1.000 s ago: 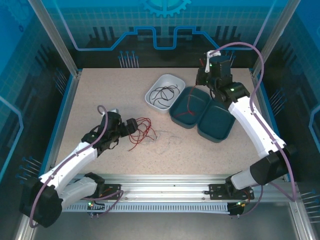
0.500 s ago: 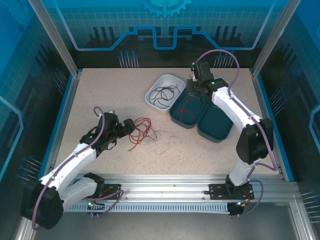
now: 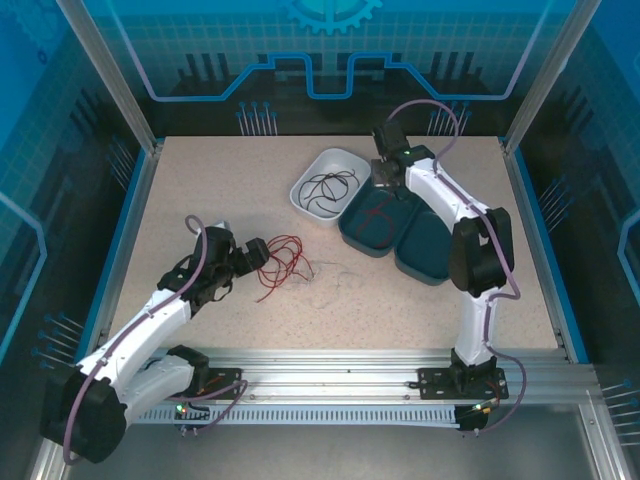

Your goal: Untangle the cables

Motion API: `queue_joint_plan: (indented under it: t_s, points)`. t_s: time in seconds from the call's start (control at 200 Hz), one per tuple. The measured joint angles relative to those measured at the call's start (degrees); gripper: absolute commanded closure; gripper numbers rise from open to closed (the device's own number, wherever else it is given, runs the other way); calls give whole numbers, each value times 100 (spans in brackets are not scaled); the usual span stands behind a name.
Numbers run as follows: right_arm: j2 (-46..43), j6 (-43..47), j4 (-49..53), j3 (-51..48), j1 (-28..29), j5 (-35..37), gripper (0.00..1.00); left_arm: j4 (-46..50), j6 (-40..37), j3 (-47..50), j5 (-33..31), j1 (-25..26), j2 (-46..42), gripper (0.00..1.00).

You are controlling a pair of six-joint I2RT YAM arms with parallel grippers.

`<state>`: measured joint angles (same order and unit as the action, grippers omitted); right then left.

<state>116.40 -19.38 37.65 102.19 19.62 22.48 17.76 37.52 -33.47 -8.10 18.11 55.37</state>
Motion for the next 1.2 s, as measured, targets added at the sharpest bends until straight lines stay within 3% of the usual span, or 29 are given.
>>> queue_joint_plan:
  t_s: [0.685, 0.981, 1.201]
  points:
    - [1010, -57, 505, 70, -9, -68, 92, -4, -11, 2, 68, -7, 20, 1]
    - [1095, -7, 667, 142, -15, -85, 57, -4, -13, 76, 105, -7, 114, 1]
    - [428, 55, 693, -13, -13, 55, 41, -4, -11, 76, 105, -11, 114, 1]
